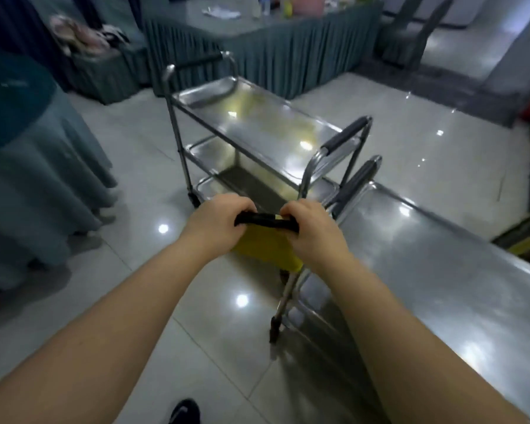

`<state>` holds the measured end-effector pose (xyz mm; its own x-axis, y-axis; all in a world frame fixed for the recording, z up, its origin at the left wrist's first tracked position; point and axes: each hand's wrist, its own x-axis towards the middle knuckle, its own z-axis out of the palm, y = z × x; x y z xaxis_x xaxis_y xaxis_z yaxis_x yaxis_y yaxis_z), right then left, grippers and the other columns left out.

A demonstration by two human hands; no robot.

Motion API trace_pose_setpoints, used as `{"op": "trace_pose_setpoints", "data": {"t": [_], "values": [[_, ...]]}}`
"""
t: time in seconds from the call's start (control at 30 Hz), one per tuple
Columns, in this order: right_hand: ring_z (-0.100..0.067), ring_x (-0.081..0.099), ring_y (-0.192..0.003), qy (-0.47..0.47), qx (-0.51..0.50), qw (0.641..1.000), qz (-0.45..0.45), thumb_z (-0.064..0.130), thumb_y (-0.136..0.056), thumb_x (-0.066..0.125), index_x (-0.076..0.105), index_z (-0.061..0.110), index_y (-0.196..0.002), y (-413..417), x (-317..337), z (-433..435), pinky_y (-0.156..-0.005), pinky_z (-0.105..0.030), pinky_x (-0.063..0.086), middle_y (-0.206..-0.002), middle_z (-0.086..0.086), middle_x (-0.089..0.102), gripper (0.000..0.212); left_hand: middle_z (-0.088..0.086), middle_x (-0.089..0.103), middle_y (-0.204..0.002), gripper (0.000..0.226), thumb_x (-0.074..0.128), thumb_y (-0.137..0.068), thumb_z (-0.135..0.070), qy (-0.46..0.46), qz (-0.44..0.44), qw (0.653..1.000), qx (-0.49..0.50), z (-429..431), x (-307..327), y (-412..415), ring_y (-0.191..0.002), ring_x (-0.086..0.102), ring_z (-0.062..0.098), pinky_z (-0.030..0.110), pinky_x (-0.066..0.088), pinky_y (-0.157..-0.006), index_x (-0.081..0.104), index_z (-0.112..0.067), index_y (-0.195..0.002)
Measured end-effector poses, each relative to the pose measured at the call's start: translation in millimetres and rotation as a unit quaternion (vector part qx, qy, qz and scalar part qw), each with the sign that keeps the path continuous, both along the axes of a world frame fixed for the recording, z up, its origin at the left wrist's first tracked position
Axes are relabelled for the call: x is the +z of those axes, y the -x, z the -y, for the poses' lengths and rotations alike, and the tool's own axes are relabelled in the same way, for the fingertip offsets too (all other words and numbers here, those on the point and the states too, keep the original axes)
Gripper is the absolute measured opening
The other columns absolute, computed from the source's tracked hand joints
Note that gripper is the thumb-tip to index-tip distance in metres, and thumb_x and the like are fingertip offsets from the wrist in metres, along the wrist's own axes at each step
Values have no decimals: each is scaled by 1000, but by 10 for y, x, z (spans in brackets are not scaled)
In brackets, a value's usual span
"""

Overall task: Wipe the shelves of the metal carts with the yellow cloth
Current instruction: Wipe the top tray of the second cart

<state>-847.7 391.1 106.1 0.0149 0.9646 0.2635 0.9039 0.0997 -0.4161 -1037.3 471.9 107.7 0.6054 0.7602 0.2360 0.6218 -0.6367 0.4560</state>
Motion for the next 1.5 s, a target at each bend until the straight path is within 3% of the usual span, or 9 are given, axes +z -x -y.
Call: {"op": "trace_pose_setpoints", "data": {"t": [0.23, 0.33, 0.43, 0.53, 0.83, 1.0, 1.2, 1.33, 1.5], "values": [[-24, 46, -98, -12, -71, 995, 63, 3, -90, 56, 57, 17, -105, 391, 672, -1083, -82, -40, 43, -105, -1, 55, 21, 3, 61, -107, 31, 58, -85, -1, -67, 13, 997, -46, -1209, 582, 257, -104, 54, 26, 44, 48, -85, 62, -18, -110], [-23, 49, -102, -18, -122, 990, 69, 5, -92, 58, 59, 15, -108, 354, 860, -1521, -87, -40, 45, -108, -2, 58, 19, 2, 58, -101, 21, 59, -89, -7, -84, 25, 993, -73, -1784, 774, 164, -97, 54, 26, 44, 48, -81, 61, -18, -107], [-25, 51, -99, -46, -162, 983, 67, 10, -91, 62, 62, 13, -105, 223, 970, -1930, -85, -42, 45, -103, -3, 61, 15, -3, 54, -96, 16, 60, -92, -12, -101, 33, 988, -110, -2305, 953, -44, -92, 54, 21, 34, 46, -75, 60, -19, -105], [-22, 51, -96, -65, -190, 977, 68, 12, -91, 62, 61, 14, -103, 32, 1034, -2312, -84, -38, 46, -100, -2, 61, 11, -7, 50, -96, 14, 61, -93, -13, -104, 52, 984, -135, -2803, 1065, -319, -91, 50, 15, 21, 34, -68, 61, -19, -106], [-13, 51, -92, -62, -228, 971, 19, 18, -95, 60, 55, 21, -107, -822, 979, -3539, -82, -29, 47, -97, 9, 53, 13, -1, 61, -104, 19, 62, -94, -16, -112, 41, 981, -150, -4189, 1048, -1288, -94, 55, 19, 28, 44, -74, 62, -21, -112], [-13, 48, -95, -41, -266, 963, -5, 14, -94, 59, 59, 17, -108, -1132, 642, -4209, -86, -29, 42, -100, 6, 54, 14, -1, 63, -103, 20, 66, -89, -14, -62, 38, 985, -156, -4884, 690, -1682, -95, 57, 22, 39, 50, -78, 64, -20, -107], [-11, 47, -94, 45, -337, 938, -71, 22, -95, 61, 58, 21, -108, -1301, -191, -4625, -85, -32, 45, -96, 9, 53, 14, -7, 58, -97, 20, 66, -89, -18, 36, -16, 973, -226, -5553, -168, -2067, -93, 57, 19, 36, 47, -75, 65, -23, -108], [-15, 54, -97, 120, -417, 892, -126, 24, -96, 60, 59, 22, -106, -1198, -720, -4698, -85, -36, 48, -97, 9, 55, 10, -10, 53, -98, 21, 64, -93, -23, 119, -83, 937, -317, -5746, -761, -2264, -94, 53, 14, 24, 38, -75, 64, -25, -113], [-16, 54, -97, 137, -522, 825, -165, 16, -92, 64, 64, 20, -106, -1088, -1007, -4650, -84, -34, 45, -97, 11, 53, 15, -10, 60, -94, 15, 70, -88, -28, 236, -104, 891, -374, -5852, -1129, -2489, -86, 57, 14, 30, 48, -76, 64, -31, -102]]}}
